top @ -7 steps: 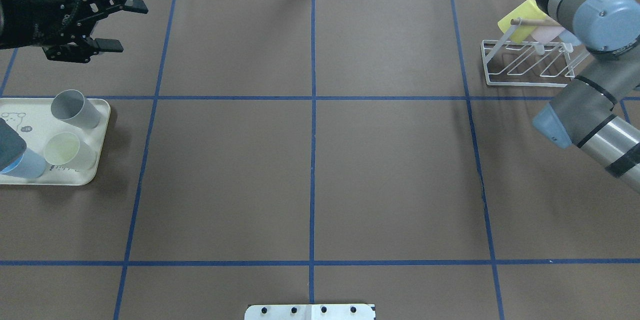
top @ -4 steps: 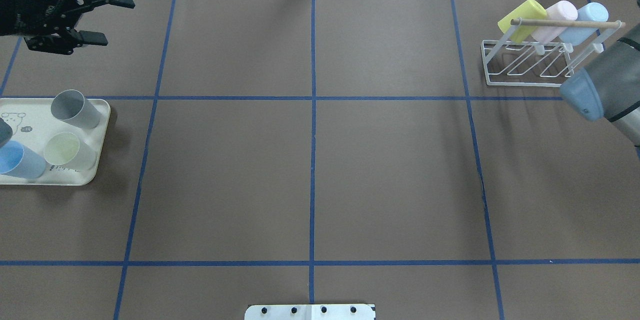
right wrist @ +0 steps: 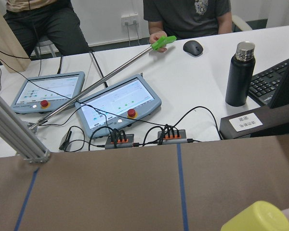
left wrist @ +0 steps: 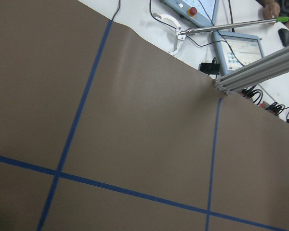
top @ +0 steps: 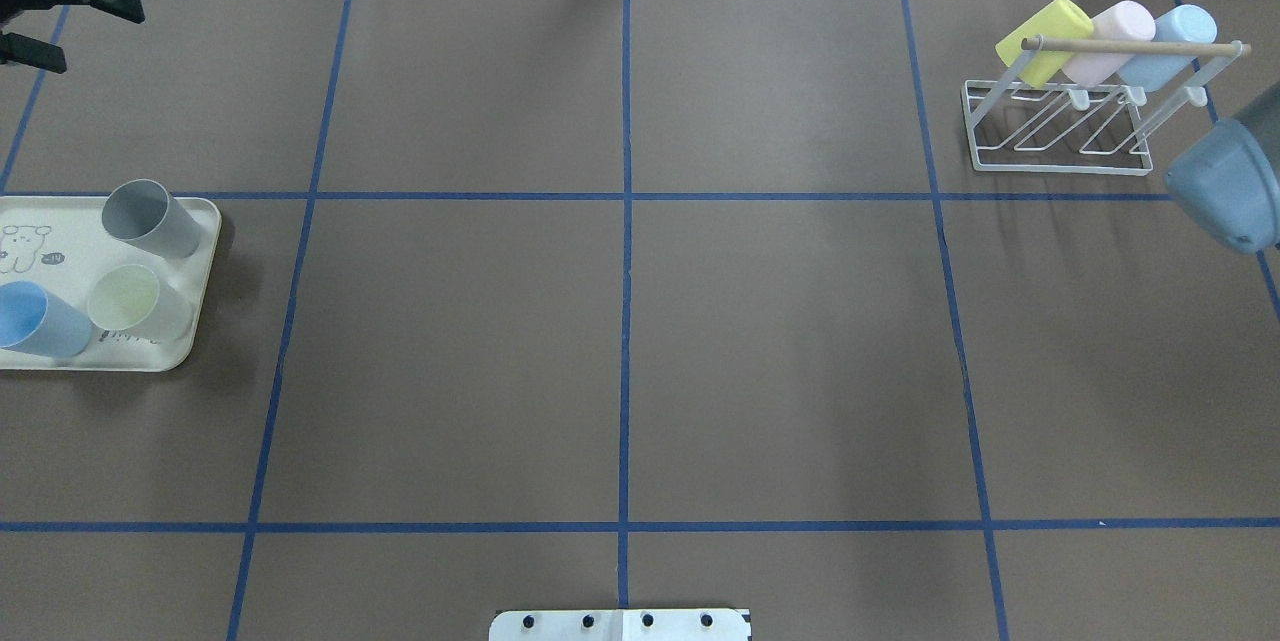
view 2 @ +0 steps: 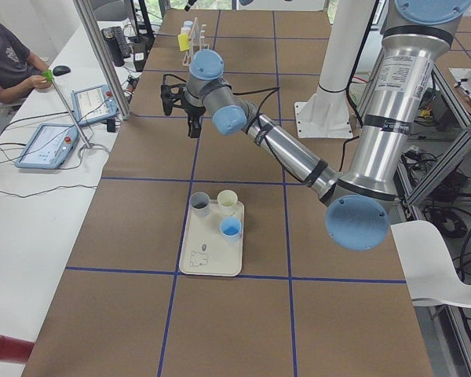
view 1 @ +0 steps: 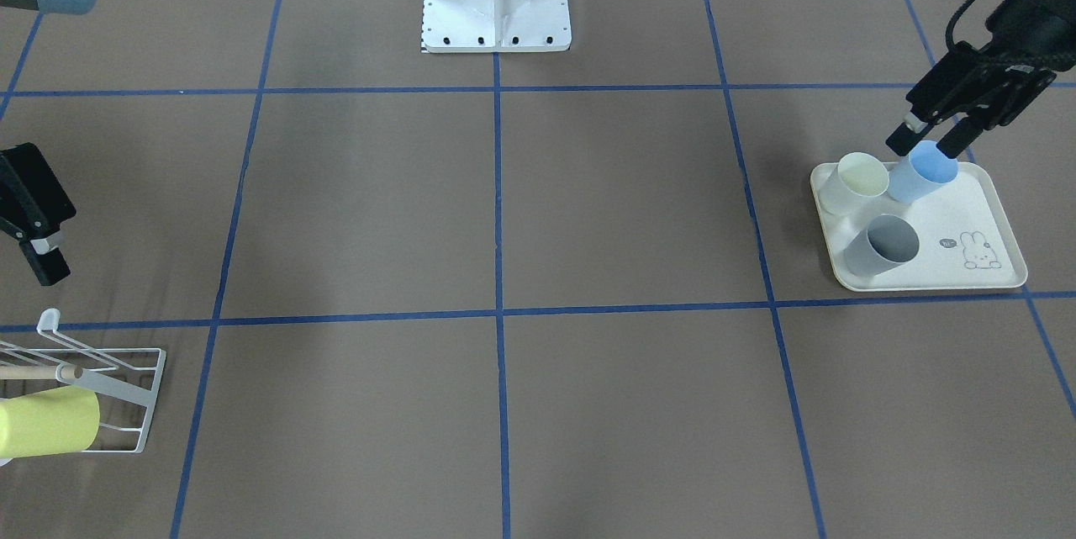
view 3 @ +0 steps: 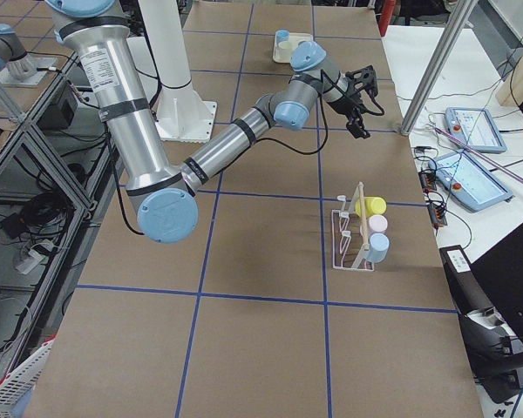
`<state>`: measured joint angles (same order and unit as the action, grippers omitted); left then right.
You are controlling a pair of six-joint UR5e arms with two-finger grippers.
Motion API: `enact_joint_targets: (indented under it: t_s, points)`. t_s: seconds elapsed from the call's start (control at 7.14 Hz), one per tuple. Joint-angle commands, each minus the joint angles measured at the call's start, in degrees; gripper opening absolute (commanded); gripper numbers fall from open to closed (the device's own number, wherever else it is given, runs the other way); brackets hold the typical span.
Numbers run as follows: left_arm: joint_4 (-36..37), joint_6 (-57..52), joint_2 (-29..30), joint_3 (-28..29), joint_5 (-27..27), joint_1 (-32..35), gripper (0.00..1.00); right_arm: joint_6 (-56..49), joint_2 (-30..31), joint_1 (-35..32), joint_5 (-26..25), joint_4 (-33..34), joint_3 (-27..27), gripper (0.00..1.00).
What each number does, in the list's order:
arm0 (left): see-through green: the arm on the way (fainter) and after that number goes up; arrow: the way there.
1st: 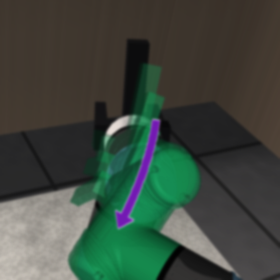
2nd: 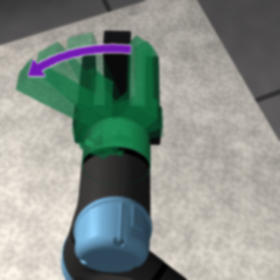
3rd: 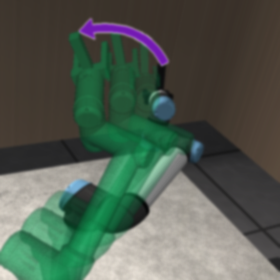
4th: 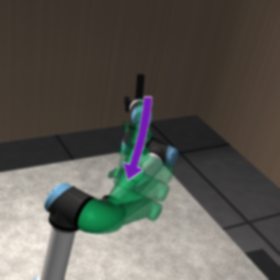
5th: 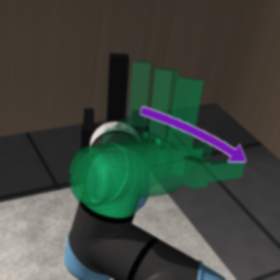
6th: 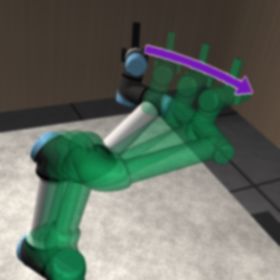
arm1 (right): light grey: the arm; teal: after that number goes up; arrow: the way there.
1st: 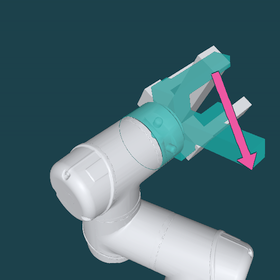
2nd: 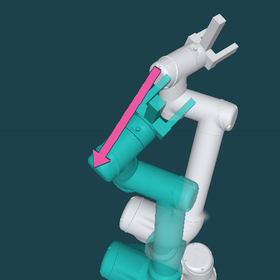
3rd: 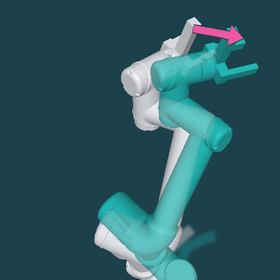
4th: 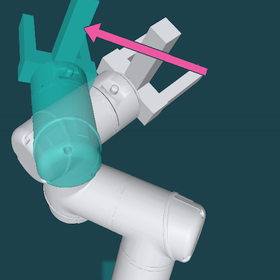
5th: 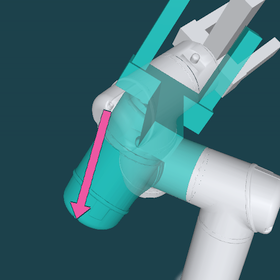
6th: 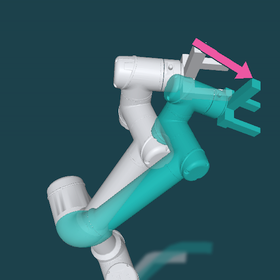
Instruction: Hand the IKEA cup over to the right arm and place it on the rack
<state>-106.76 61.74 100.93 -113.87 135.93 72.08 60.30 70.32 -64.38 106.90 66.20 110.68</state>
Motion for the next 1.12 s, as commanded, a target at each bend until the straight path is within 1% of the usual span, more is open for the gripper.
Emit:
enact_joint_targets:
  t_s: [0.0,0.14,0.28,0.42,0.56,0.7,0.98]
  points:
    - [3.9,-15.3,-7.6,0.5,1.5,1.5,1.0,10.7,-0.8,3.4,2.3,-0.2,2.5,1.0]
    - [4.0,-20.4,-10.6,1.1,1.4,1.6,1.0,15.7,-1.8,4.9,2.2,-0.3,3.2,1.0]
    - [4.0,-27.0,-14.5,1.6,0.8,1.6,1.0,22.0,-1.9,7.6,1.9,-3.8,3.4,1.0]
    - [4.0,-32.4,-18.3,2.5,0.6,1.5,1.0,27.7,-1.2,10.0,0.7,-10.5,2.5,1.0]
    - [3.9,-35.8,-21.2,4.0,0.2,1.1,1.0,30.7,-1.2,12.4,-1.6,-12.0,2.5,1.0]
    - [3.8,-37.3,-22.0,6.0,-2.4,0.9,1.0,32.6,-1.2,14.7,-4.4,-12.2,2.6,1.0]
    - [3.4,-37.2,-21.1,10.2,-2.5,0.3,1.0,33.8,-0.2,15.8,-4.4,-17.1,2.3,1.0]
